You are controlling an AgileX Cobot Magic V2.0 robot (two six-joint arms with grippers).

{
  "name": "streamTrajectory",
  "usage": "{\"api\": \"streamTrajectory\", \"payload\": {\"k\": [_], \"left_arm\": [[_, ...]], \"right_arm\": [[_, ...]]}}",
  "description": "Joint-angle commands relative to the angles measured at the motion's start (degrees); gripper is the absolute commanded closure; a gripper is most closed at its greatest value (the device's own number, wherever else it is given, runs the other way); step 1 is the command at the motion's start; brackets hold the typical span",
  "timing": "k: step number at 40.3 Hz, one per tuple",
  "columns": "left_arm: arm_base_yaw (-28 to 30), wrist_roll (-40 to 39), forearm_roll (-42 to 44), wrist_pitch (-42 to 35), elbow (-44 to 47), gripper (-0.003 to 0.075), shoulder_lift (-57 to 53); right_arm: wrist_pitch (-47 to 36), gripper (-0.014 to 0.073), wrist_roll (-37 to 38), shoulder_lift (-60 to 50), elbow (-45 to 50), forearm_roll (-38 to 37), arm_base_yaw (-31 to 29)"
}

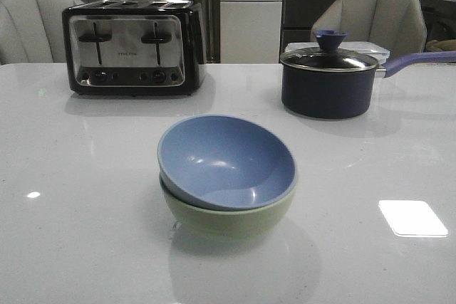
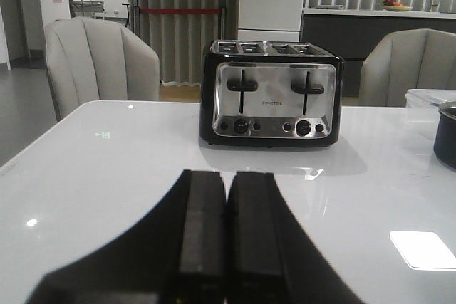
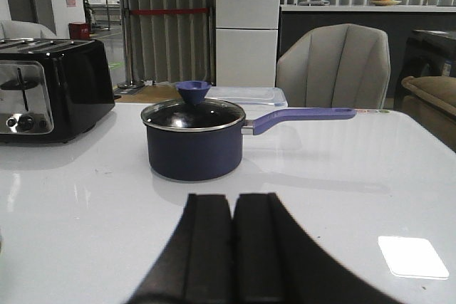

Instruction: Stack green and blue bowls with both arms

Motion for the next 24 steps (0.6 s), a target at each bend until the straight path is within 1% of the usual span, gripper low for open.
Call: {"api": "streamTrajectory", "payload": {"k": [1,8,13,24], "left_arm": [[0.0,0.0,-0.5,-5.5,0.3,0.0627,-1.1],[0.0,0.0,-0.5,-5.5,0.3,0.0627,-1.1],[0.0,0.0,-0.5,-5.5,0.3,0.0627,-1.1],[0.0,0.0,-0.5,-5.5,0.3,0.0627,-1.1]], "right_arm": [[-4.3,0.0536,0.7,-1.2,-0.2,-1.0,-1.3],[-4.3,0.0536,0.5,-1.2,-0.2,-1.0,-2.3],[-4.4,0.0536,-2.1,-1.2,-0.2,-0.5,-2.3],[-4.3,0.0536,-2.4,-1.2,-0.2,0.2,-2.3]]}}
